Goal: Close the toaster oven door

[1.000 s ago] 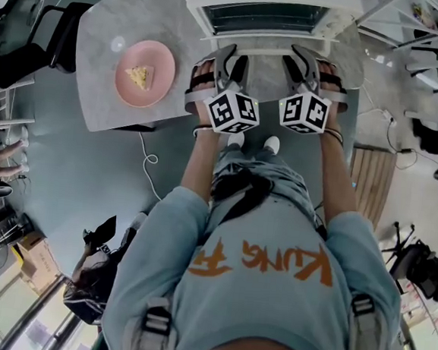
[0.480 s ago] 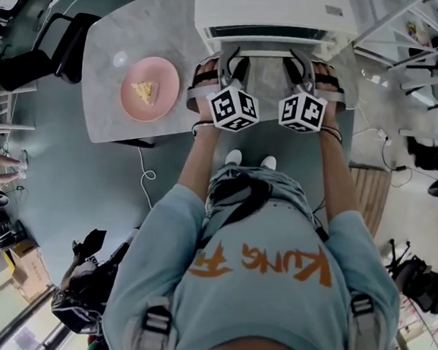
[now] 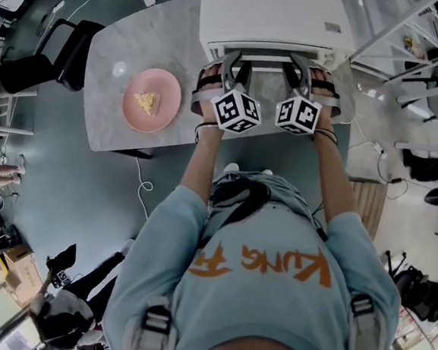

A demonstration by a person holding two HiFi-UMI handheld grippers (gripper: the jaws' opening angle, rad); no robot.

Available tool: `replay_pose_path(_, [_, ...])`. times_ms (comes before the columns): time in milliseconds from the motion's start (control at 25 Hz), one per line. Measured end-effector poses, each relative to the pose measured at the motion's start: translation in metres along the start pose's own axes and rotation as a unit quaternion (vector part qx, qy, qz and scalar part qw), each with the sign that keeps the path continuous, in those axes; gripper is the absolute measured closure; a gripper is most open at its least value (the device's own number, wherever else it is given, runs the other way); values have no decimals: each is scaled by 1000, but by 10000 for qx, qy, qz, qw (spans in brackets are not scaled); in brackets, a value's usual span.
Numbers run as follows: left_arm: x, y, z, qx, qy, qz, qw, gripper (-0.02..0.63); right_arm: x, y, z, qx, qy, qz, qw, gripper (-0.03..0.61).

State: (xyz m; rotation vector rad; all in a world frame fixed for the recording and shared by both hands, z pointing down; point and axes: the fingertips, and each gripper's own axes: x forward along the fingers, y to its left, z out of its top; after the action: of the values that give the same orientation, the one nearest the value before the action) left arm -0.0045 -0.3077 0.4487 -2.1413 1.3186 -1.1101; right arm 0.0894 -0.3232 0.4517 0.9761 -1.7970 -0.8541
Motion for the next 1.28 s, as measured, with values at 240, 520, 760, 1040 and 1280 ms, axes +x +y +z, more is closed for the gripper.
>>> replay_pose_path(240, [5,3,-1,-78,75,9,9999,457,6,-2,1,64,38,-14,10000,454])
replay_pose_path(520, [4,3,-1,-520,22,-277,9983,442,5,2,2,515,-80,232,9984,424])
replay_pose_path(760, [-3,8,3,-1506,-234,-770,9853,387,-10,-2,13,1425,-487,611,9867,357])
replay_pose_path(1040, [-24,47,32,-2820,-1115,-541,9514,388,-31,-57,28,2959,-1207,383,9468,414])
replay_pose_path(1280, [-52,131,43,-4193,-1848,672,8863,408,-40,-117,38,3487,-1518,-256,9245,493])
